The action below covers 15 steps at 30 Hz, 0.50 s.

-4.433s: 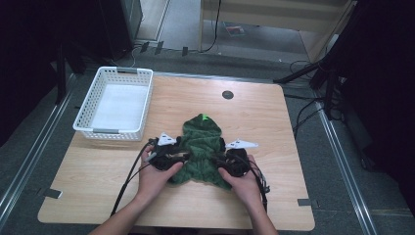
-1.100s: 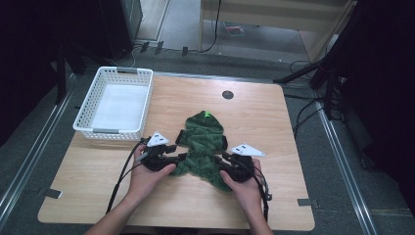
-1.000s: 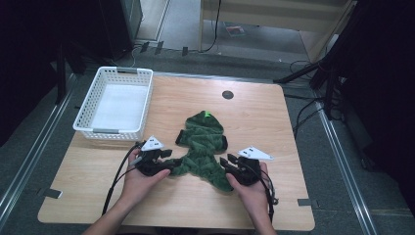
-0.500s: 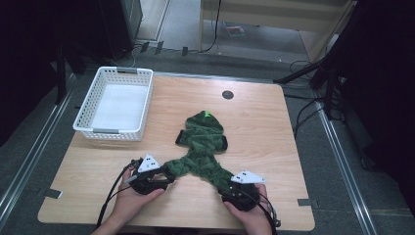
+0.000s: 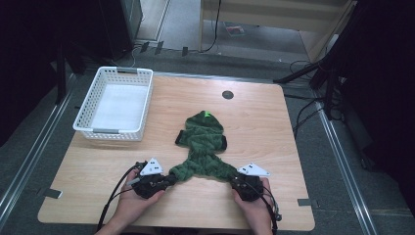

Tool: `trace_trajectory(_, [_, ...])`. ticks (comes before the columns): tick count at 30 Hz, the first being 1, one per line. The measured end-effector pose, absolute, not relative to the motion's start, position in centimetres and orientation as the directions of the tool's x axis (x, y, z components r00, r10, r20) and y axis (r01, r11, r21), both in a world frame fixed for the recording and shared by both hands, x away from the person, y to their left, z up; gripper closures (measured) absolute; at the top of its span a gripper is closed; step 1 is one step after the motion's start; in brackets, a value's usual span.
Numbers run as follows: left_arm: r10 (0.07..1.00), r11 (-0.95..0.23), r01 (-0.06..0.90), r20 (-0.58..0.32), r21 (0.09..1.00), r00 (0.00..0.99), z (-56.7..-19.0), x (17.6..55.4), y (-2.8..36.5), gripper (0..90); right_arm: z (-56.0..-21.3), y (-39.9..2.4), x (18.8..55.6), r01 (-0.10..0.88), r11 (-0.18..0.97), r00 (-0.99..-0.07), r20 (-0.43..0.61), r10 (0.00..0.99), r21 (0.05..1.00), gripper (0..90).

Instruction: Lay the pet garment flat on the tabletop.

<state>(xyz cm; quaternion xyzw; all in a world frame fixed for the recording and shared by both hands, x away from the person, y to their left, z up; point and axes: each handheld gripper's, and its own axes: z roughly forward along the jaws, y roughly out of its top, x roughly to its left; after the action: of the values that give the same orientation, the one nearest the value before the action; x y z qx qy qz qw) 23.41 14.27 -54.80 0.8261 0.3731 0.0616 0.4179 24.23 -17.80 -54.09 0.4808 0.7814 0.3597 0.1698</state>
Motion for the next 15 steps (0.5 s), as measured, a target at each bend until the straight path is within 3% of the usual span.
trace_trajectory(8, [0.652, -0.348, 0.587, -0.26, 0.731, 0.712, -54.9, 23.9, 15.4, 83.7, -53.3, -17.2, 22.1, 0.607, 0.357, -0.588, 0.1, 0.802, 0.71, 82.5])
trace_trajectory(11, [0.646, -0.345, 0.587, -0.268, 0.732, 0.714, -54.9, 23.9, 15.4, 82.0, -53.3, -17.3, 22.3, 0.616, 0.349, -0.57, 0.094, 0.816, 0.706, 80.3])
trace_trajectory(15, [0.628, -0.35, 0.58, -0.276, 0.736, 0.728, -54.9, 23.8, 15.4, 72.8, -53.6, -18.1, 22.8, 0.635, 0.312, -0.543, 0.121, 0.831, 0.707, 75.1])
